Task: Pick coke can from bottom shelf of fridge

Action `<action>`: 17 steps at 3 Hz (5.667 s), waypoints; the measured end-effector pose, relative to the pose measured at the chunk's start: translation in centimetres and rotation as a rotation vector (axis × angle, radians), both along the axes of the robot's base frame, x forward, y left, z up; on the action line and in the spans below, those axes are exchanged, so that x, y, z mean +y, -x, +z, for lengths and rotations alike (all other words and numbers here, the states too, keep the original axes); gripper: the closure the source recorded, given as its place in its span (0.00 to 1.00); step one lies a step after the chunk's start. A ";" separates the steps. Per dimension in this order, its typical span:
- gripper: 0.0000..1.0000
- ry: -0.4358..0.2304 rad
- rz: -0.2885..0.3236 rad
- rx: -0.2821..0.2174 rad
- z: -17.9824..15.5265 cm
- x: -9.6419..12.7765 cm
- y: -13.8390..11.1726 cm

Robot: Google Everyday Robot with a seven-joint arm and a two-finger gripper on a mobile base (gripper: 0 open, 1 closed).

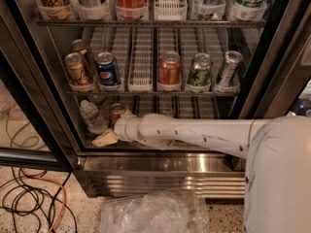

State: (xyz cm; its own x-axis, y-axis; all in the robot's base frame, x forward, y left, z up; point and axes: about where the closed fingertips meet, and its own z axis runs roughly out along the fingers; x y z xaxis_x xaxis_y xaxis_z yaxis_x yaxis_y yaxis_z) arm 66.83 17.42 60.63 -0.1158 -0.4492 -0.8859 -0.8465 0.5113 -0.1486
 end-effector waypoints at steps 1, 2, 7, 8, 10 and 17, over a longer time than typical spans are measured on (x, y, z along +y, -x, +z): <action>0.00 -0.008 -0.014 0.006 -0.3 0.1 -0.6; 0.18 -0.008 -0.014 0.006 -0.3 0.1 -0.6; 1.00 -0.008 -0.013 0.006 0.2 0.1 -0.6; 1.00 -0.076 0.030 -0.027 2.9 0.0 -1.2; 1.00 -0.309 0.021 -0.115 10.1 -3.3 -2.1; 1.00 -0.188 -0.169 0.078 16.8 -17.4 14.0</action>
Offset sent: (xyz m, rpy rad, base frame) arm 0.0057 0.0013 -0.0032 0.0077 0.0057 -0.0135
